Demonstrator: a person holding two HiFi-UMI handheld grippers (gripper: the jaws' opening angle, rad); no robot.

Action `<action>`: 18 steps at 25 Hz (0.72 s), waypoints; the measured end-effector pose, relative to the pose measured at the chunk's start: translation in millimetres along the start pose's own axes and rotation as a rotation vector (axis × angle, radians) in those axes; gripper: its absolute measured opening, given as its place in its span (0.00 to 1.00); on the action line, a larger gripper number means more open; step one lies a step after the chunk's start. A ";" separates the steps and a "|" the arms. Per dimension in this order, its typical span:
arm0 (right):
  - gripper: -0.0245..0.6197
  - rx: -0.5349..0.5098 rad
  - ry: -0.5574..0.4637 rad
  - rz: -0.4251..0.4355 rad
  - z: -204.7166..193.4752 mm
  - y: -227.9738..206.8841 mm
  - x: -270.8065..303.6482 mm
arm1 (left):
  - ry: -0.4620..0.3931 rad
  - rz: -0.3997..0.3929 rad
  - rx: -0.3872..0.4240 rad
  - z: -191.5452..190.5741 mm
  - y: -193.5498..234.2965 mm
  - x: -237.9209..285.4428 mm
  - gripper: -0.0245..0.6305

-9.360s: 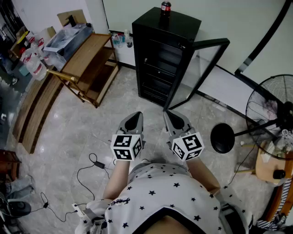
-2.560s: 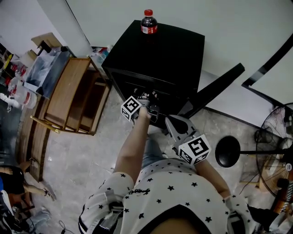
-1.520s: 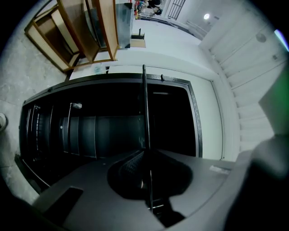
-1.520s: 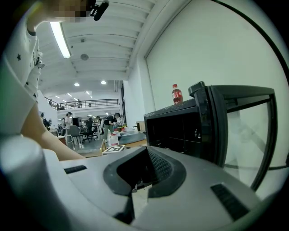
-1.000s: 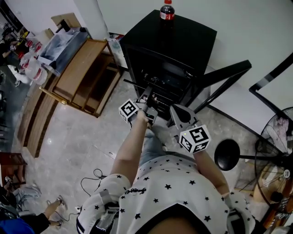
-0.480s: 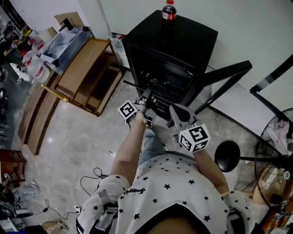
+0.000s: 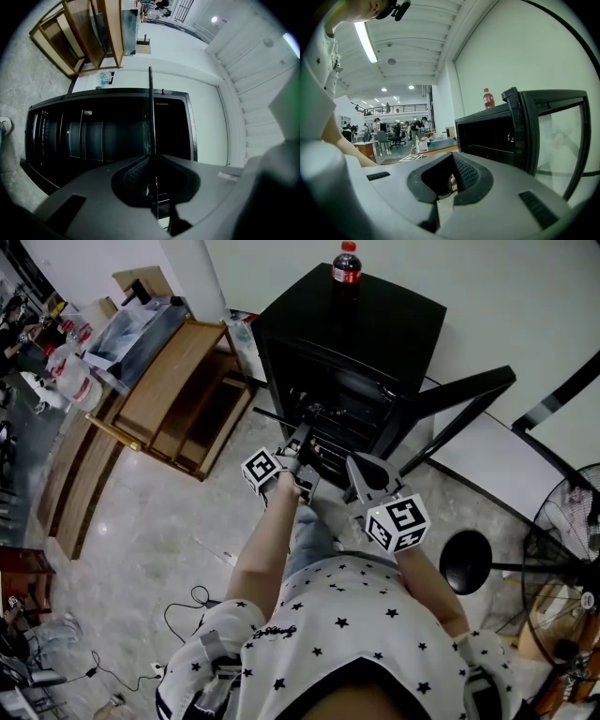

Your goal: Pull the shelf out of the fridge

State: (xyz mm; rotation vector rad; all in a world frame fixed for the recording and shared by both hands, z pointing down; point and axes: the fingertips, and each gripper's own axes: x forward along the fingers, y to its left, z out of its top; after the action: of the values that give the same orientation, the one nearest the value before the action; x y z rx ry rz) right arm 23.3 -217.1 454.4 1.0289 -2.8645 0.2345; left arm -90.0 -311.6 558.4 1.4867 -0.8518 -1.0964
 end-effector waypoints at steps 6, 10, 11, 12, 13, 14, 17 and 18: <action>0.03 -0.023 0.012 0.000 -0.2 0.5 1.7 | 0.003 0.008 0.010 1.6 1.7 -0.5 0.09; 0.03 -0.024 0.015 -0.001 -0.2 0.4 2.0 | -0.001 -0.001 0.011 2.1 -1.1 0.1 0.09; 0.03 -0.023 0.015 -0.001 -0.3 0.4 1.9 | -0.001 -0.002 0.012 2.3 -1.1 0.1 0.09; 0.03 -0.023 0.015 -0.001 -0.5 0.3 1.8 | -0.001 -0.002 0.013 2.2 -1.1 0.0 0.09; 0.03 -0.022 0.015 -0.001 -0.7 0.2 1.6 | -0.002 0.001 0.013 2.2 -0.4 -0.3 0.09; 0.03 -0.021 0.015 0.000 -0.9 0.1 1.5 | -0.003 0.006 0.012 2.0 0.8 -0.8 0.09; 0.03 -0.019 0.016 0.004 -1.7 0.1 1.9 | -0.003 0.007 0.010 1.9 0.8 -1.1 0.09; 0.03 -0.019 0.016 0.006 -1.8 0.2 2.2 | -0.002 0.005 0.012 2.0 0.2 -0.8 0.09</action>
State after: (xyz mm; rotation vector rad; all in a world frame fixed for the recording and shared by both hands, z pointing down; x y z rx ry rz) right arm 21.5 -218.0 456.5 1.0110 -2.8497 0.2153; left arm -92.2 -311.5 558.7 1.4931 -0.8649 -1.0912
